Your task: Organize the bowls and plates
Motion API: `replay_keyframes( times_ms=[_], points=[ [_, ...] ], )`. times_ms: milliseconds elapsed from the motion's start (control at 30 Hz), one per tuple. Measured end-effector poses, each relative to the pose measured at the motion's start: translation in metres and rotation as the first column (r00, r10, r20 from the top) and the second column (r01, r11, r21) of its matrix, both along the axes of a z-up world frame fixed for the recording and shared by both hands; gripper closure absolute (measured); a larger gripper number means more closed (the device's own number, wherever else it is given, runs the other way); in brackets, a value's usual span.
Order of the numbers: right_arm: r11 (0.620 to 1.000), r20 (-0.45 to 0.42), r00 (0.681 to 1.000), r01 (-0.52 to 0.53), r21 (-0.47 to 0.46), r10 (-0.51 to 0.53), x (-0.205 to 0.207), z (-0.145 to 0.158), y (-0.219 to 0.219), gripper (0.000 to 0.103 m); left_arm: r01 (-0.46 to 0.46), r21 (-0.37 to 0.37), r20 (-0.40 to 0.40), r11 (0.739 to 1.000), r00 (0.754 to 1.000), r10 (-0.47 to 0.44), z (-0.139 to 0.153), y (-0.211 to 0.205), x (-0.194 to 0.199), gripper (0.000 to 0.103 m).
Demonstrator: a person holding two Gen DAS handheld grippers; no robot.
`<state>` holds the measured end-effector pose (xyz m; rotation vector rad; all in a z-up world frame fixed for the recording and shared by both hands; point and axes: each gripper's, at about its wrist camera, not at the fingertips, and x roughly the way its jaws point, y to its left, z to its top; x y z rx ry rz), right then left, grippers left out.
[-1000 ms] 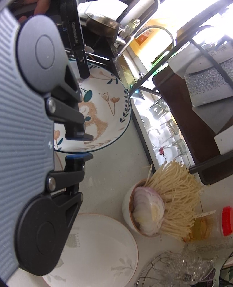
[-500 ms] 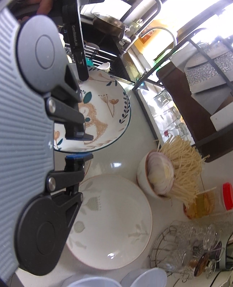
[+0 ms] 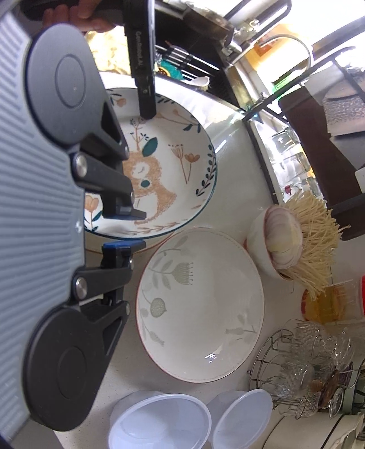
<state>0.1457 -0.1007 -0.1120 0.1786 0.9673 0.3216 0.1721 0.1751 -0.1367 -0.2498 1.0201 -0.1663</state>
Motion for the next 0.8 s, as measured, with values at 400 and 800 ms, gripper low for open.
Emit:
replay_keyframes(
  times_ms=[400,800],
  points=[
    [1.000,-0.005,1.000,0.002,-0.020,-0.002,0.000,-0.006,0.002,0.085,0.060,0.085,-0.001,0.995,0.998,-0.060,-0.004,-0.012,0.004,0.084],
    [0.999,-0.011,1.000,0.009,-0.038,-0.010,0.000,-0.008,0.005,0.086,0.123,0.126,-0.048,0.984,0.992,-0.118,-0.013,-0.021,0.005,0.069]
  ],
)
